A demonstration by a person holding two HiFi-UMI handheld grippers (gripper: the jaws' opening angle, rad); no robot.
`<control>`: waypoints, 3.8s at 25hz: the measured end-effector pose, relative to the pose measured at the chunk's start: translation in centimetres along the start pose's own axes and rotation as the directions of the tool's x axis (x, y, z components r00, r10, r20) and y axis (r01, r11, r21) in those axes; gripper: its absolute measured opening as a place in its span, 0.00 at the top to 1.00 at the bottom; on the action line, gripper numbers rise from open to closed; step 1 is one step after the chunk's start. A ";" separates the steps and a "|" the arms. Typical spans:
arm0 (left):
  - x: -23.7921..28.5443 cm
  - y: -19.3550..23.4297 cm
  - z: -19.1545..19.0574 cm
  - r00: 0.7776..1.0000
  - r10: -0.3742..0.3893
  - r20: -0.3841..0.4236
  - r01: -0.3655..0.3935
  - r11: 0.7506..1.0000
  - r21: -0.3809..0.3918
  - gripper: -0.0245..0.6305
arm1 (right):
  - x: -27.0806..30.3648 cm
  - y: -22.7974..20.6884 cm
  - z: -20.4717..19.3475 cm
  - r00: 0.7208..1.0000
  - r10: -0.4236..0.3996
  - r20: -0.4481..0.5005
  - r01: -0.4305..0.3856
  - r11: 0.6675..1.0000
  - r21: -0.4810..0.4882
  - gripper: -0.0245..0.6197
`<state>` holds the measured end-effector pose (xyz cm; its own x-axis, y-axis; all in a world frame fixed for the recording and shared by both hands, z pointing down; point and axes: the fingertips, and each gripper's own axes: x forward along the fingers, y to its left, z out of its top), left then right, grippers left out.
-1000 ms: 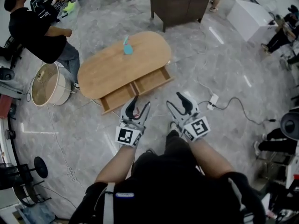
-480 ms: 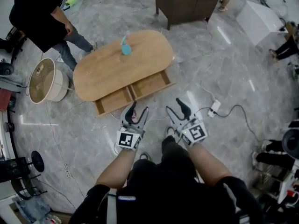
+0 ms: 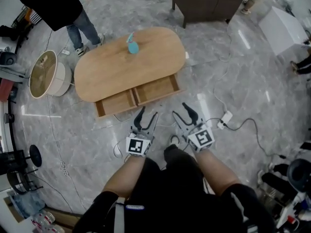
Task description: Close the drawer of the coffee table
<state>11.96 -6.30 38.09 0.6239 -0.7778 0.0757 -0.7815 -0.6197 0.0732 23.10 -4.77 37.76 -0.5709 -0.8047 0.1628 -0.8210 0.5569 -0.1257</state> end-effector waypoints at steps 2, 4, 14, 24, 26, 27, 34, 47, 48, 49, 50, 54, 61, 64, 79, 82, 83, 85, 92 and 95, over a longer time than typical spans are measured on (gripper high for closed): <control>0.7 0.3 -1.4 1.000 0.004 -0.001 -0.004 1.000 -0.005 0.63 | 0.5 -0.8 -1.4 1.000 -0.011 -0.004 0.011 1.000 0.011 0.64; 1.1 0.8 -3.4 1.000 0.005 -0.017 -0.005 1.000 -0.011 0.63 | 1.1 -1.5 -2.8 1.000 -0.025 0.000 0.025 0.999 0.030 0.64; 2.9 4.2 -12.7 0.997 0.001 -0.072 -0.004 0.999 -0.039 0.63 | 5.2 -2.9 -9.8 0.998 -0.056 -0.008 0.056 0.997 0.049 0.64; 6.7 5.2 -20.9 0.998 -0.059 -0.034 0.058 0.998 -0.030 0.63 | 9.7 -6.0 -18.4 0.999 -0.033 0.002 0.033 0.999 0.002 0.64; 7.4 5.4 -22.5 0.997 -0.077 -0.024 0.077 0.997 -0.015 0.63 | 10.8 -6.1 -20.0 1.000 -0.002 0.015 0.003 1.000 -0.016 0.64; 7.8 5.5 -23.3 0.996 -0.088 -0.019 0.088 0.996 -0.006 0.63 | 11.3 -6.1 -20.8 1.000 0.018 0.021 -0.017 0.999 -0.030 0.64; 9.7 6.0 -28.6 0.991 -0.128 0.029 0.128 0.992 0.014 0.63 | 13.7 -6.1 -26.6 0.995 0.092 0.032 -0.090 0.993 -0.070 0.64; 10.6 6.5 -36.7 0.993 -0.111 0.044 0.112 0.993 -0.027 0.63 | 15.4 -9.3 -35.1 0.981 0.191 -0.015 -0.192 0.975 -0.116 0.64; 10.6 6.5 -37.1 0.993 -0.110 0.041 0.111 0.993 -0.028 0.63 | 15.5 -9.7 -35.6 0.983 0.185 -0.019 -0.186 0.977 -0.102 0.64; 10.6 6.6 -37.6 0.994 -0.106 0.038 0.107 0.994 -0.032 0.63 | 15.7 -10.2 -36.0 0.983 0.180 -0.025 -0.181 0.979 -0.088 0.64; 10.6 6.8 -38.0 0.995 -0.099 0.033 0.100 0.994 -0.039 0.63 | 15.9 -10.5 -36.4 0.984 0.178 -0.033 -0.180 0.981 -0.077 0.64; 10.5 7.0 -39.8 0.996 -0.087 -0.001 0.087 0.994 -0.059 0.63 | 16.6 -10.0 -38.7 0.971 0.218 -0.095 -0.227 0.969 -0.095 0.64; 11.1 7.1 -42.7 0.997 -0.067 -0.042 0.063 0.994 -0.084 0.63 | 17.5 -9.7 -42.8 0.962 0.227 -0.154 -0.236 0.971 -0.041 0.64; 11.4 7.5 -42.9 0.998 -0.057 -0.040 0.053 0.996 -0.078 0.63 | 18.0 -10.3 -43.2 0.964 0.215 -0.158 -0.225 0.973 -0.044 0.64; 13.4 9.5 -40.9 1.000 -0.021 0.006 0.022 0.999 -0.043 0.68 | 20.6 -12.1 -40.9 0.981 0.160 -0.107 -0.170 0.981 -0.095 0.64; 14.4 10.7 -40.7 1.000 -0.009 -0.011 0.008 1.000 -0.023 0.68 | 22.0 -12.6 -40.1 0.985 0.144 -0.099 -0.153 0.985 -0.086 0.64; 14.7 11.2 -40.8 1.000 -0.004 -0.020 0.004 1.000 -0.012 0.68 | 22.5 -12.8 -39.9 0.986 0.137 -0.096 -0.145 0.986 -0.086 0.64; 15.3 12.1 -41.3 0.999 0.012 -0.040 -0.012 1.000 -0.008 0.68 | 23.5 -13.4 -39.7 0.989 0.123 -0.085 -0.130 0.987 -0.089 0.64; 17.7 14.3 -41.4 0.997 0.056 -0.056 -0.057 0.998 -0.019 0.68 | 26.6 -15.1 -39.3 0.995 0.076 -0.068 -0.083 0.992 -0.097 0.64; 18.5 15.5 -41.2 0.996 0.067 -0.063 -0.068 0.998 -0.011 0.68 | 27.9 -15.6 -39.1 0.996 0.056 -0.067 -0.063 0.992 -0.107 0.64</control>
<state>11.82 -25.98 81.57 0.5694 -0.8095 0.1432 -0.8219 -0.5641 0.0792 19.60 -27.87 82.51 -0.6151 -0.7568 0.2210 -0.7800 0.6251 -0.0303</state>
